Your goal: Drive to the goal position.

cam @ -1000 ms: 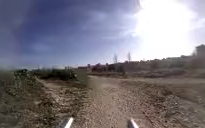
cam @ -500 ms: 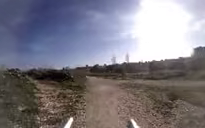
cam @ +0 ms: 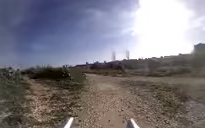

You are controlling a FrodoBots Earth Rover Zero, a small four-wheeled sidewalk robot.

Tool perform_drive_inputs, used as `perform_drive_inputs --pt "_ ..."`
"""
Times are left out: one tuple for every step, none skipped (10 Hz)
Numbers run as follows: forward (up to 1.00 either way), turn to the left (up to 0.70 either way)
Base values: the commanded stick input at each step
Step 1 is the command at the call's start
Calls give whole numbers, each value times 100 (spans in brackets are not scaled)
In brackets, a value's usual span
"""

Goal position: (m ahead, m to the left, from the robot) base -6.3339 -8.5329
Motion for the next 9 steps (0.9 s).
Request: perform_drive_inputs --pt "50 0" --pt "50 0" --pt "50 0" --pt "50 0" --pt "50 0" --pt "50 0" --pt "50 0" --pt "50 0" --pt "50 0"
